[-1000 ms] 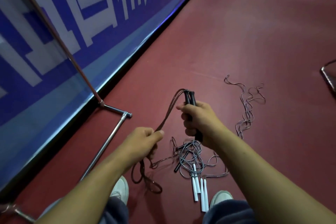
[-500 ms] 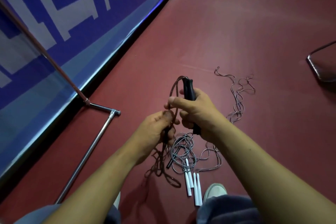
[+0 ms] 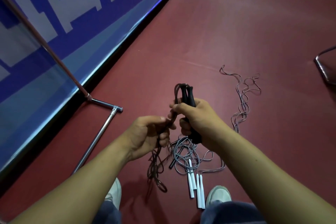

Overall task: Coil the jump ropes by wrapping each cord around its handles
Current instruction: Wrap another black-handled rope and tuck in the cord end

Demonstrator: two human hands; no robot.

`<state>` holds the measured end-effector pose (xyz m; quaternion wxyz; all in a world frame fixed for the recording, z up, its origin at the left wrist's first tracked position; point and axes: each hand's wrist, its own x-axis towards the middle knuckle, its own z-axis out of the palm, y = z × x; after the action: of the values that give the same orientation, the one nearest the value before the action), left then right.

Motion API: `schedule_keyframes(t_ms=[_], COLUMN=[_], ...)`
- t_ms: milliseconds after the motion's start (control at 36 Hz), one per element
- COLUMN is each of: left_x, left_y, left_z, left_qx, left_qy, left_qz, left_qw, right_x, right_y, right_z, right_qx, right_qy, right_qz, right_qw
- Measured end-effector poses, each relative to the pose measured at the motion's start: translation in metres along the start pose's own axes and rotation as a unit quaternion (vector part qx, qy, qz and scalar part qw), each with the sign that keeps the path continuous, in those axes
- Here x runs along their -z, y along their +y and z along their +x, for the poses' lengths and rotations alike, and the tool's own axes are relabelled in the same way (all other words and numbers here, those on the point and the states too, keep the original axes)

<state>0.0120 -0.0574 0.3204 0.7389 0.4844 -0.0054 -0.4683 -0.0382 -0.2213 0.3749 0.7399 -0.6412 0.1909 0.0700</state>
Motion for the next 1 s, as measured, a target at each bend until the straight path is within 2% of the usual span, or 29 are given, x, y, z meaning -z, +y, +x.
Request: schedule_keyframes(t_ms=[139, 278, 361, 500, 583, 639, 722, 806, 861, 1000], left_x=[0.009, 0.000, -0.010, -0.018, -0.025, -0.032, -0.035, -0.033, -0.034, -0.045], left_y=[0.003, 0.002, 0.002, 0.011, 0.013, 0.013, 0.015, 0.015, 0.013, 0.011], left_z=[0.003, 0.000, -0.002, -0.008, -0.020, -0.027, -0.028, -0.024, -0.023, -0.026], left_qx=[0.001, -0.026, -0.071, -0.151, -0.192, -0.215, -0.262, -0.309, -0.328, -0.352], left_qy=[0.020, 0.014, 0.059, 0.136, 0.134, 0.120, 0.124, 0.128, 0.110, 0.067], left_qz=[0.003, 0.134, 0.202, 0.366, 0.440, 0.508, 0.599, 0.616, 0.611, 0.571], left_qw=[1.000, 0.991, 0.975, 0.908, 0.867, 0.825, 0.746, 0.713, 0.712, 0.739], right_x=[-0.006, -0.013, -0.016, -0.019, -0.018, -0.015, -0.012, -0.012, -0.011, -0.011], right_y=[0.011, 0.012, 0.012, 0.006, 0.001, -0.002, -0.007, -0.013, -0.014, -0.015], right_z=[0.008, 0.013, 0.013, 0.014, 0.014, 0.014, 0.015, 0.015, 0.015, 0.015], right_qx=[-0.011, 0.000, -0.008, -0.004, -0.001, -0.001, -0.037, -0.066, -0.080, -0.081], right_qy=[0.016, 0.048, 0.050, 0.056, 0.069, 0.079, 0.093, 0.080, 0.072, 0.056], right_qz=[-0.012, -0.004, -0.006, 0.021, 0.031, 0.040, 0.123, 0.209, 0.254, 0.336], right_qw=[1.000, 0.999, 0.999, 0.998, 0.997, 0.996, 0.987, 0.972, 0.961, 0.937])
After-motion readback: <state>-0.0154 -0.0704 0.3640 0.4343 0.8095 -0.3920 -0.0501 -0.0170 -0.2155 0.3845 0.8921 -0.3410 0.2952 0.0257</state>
